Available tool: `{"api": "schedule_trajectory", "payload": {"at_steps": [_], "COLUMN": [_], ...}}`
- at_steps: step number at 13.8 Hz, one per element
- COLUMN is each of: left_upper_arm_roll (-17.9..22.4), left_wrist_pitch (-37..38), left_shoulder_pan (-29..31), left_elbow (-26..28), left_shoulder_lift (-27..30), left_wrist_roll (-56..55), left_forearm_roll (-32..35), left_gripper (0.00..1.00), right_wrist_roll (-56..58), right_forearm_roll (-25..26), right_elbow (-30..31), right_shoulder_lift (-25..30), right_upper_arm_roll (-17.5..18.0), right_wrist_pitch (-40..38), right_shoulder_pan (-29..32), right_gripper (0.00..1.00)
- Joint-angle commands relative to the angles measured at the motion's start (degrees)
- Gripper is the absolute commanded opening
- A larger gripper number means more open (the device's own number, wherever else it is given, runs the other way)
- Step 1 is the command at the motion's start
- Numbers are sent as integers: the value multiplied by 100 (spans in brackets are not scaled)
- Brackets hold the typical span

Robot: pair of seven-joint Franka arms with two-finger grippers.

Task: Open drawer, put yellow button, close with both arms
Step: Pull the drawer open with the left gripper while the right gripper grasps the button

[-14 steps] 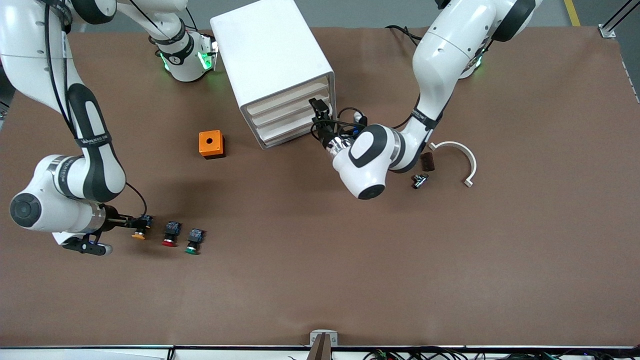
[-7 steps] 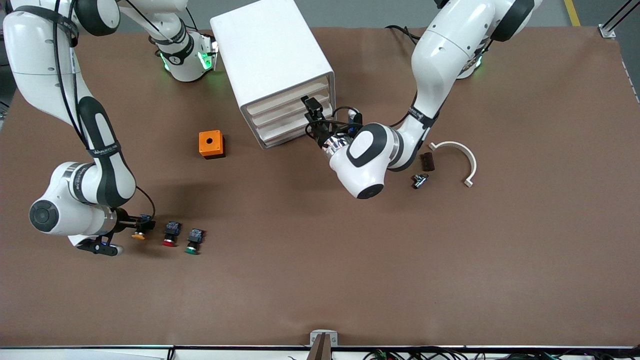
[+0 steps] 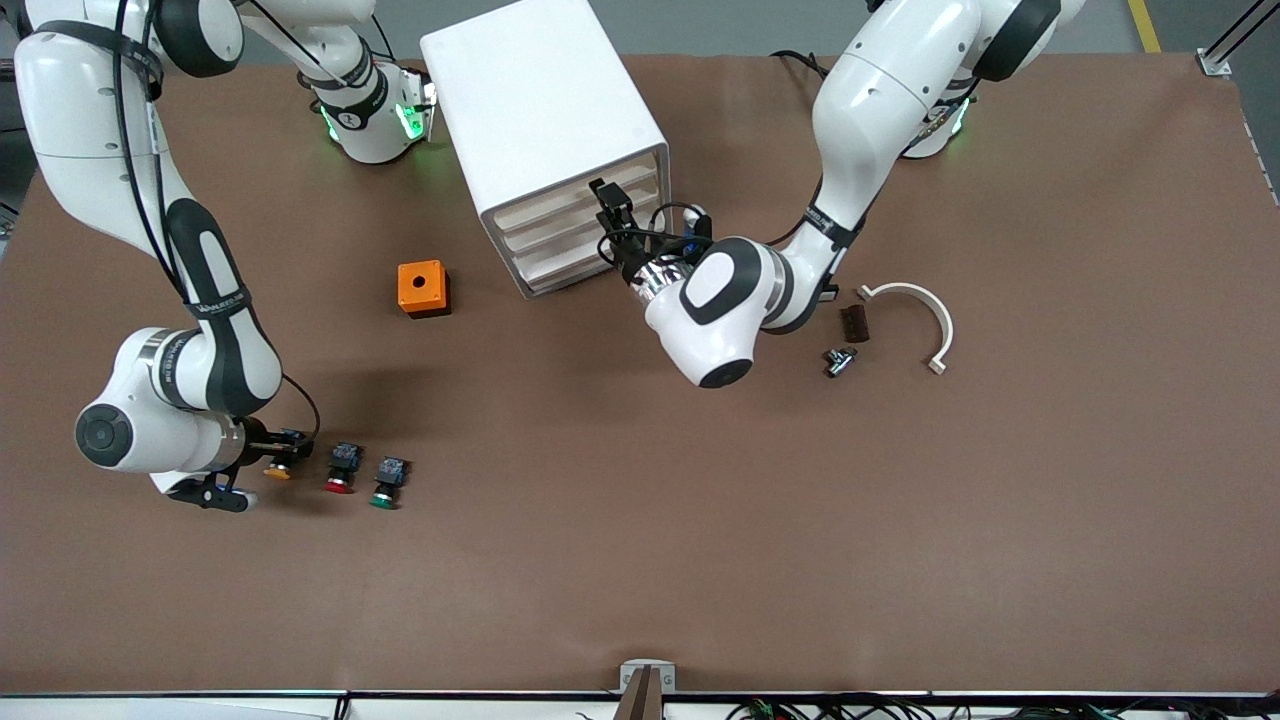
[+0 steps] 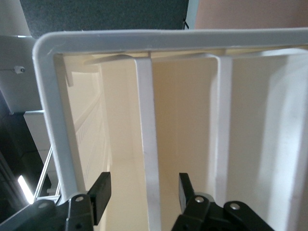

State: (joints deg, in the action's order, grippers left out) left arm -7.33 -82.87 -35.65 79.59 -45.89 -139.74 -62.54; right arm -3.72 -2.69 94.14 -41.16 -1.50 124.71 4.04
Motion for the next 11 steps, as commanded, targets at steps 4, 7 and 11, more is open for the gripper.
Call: {"api": "schedule_trajectory", "payload": {"at_steps": [4, 7, 11], "left_upper_arm_roll": [21, 47, 206], "left_wrist_pitch": [60, 60, 51], "left_shoulder_pan": [-197, -136, 145], "left_elbow": [-84, -84, -154], "left_shoulder_lift": [-61, -61, -52], "left_wrist_roll": [-10, 87, 490], "left_forearm_roll": [-83, 109, 119], "left_gripper": [26, 5, 1], "right_wrist_roll": [-6, 29, 29], "right_forearm_roll": [-74, -91, -379], "right_elbow": [-212, -291, -318], "right_shoulder_lift": [3, 265, 1160], "right_upper_arm_roll": [27, 62, 106], "right_wrist_pitch": [-105, -604, -1500], "right_shoulder_pan": [53, 88, 62], "right_gripper": [0, 0, 0]}}
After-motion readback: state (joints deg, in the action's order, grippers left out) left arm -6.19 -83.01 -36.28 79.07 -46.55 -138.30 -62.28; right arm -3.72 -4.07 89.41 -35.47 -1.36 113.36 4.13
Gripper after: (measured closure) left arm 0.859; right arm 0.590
